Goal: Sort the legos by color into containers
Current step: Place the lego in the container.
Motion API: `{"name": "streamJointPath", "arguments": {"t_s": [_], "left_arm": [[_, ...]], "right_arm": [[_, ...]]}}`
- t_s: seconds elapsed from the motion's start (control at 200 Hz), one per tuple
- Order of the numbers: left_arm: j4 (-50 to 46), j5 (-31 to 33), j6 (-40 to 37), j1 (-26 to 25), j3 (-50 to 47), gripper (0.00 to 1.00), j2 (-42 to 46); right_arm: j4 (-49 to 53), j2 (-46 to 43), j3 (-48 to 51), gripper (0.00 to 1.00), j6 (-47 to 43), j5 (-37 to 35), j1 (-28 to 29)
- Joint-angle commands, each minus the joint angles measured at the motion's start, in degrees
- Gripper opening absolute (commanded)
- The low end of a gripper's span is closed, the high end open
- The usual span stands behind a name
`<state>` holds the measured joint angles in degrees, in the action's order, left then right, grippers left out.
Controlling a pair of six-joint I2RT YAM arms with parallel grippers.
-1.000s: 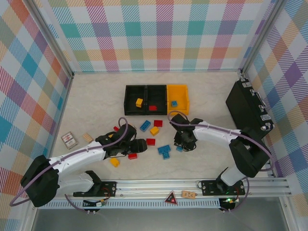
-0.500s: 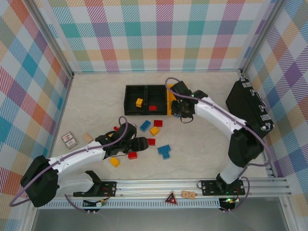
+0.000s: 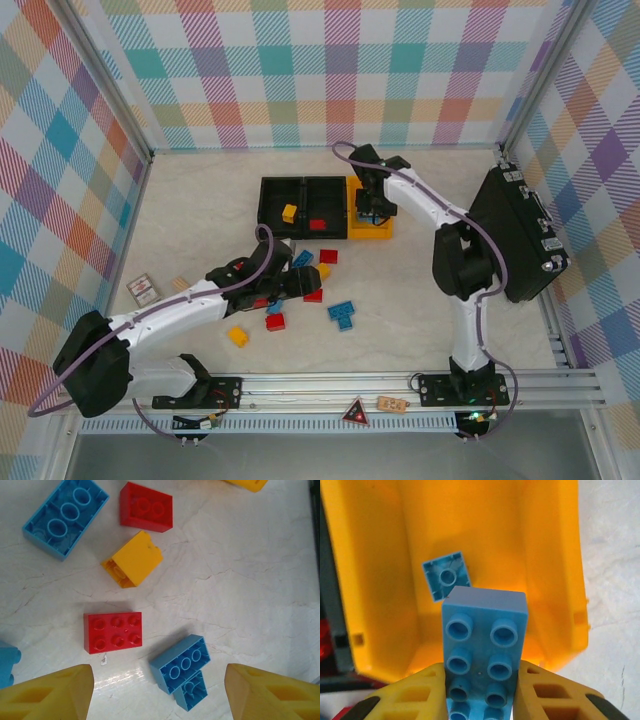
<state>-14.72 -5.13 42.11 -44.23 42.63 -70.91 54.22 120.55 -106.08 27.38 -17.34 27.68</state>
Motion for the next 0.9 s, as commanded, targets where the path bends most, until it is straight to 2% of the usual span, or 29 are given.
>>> {"name": "streamJointPath", "arguments": {"t_s": [0.0,0.18,0.225,0.515,0.615,0.895], "left_arm": [[0.5,-0.5,-0.8,-0.7,0.5,0.7,-0.1],[0.1,0.0,-0.6,-0.7,-0.4,0.7,0.7],[0.0,0.2,-0.5,-0.7,-0.6,0.7,0.9],[-0.4,1.1,0.3,-0.7,-1.7,0.7,2.0],[-0.7,2.1,0.8,-0.7,-1.8,0.7,2.7],[-11.3,10.3,2.9,-0.7,-1.9,0.68,6.8]], "right_arm": [[4.0,2.5,-3.8,0.32,-2.6,-3.6,-0.4],[5.1,5.8,-7.4,0.35,-3.5,-5.1,-0.5],[5.7,6.4,-8.3,0.38,-3.3,-5.2,-0.5],[6.0,4.7,-9.3,0.47,-3.1,-4.4,-0.3],[5.4,2.1,-7.9,0.46,-2.9,-3.6,0.0],[-2.0,-11.4,5.6,0.47,-0.6,2.4,1.8]]}}
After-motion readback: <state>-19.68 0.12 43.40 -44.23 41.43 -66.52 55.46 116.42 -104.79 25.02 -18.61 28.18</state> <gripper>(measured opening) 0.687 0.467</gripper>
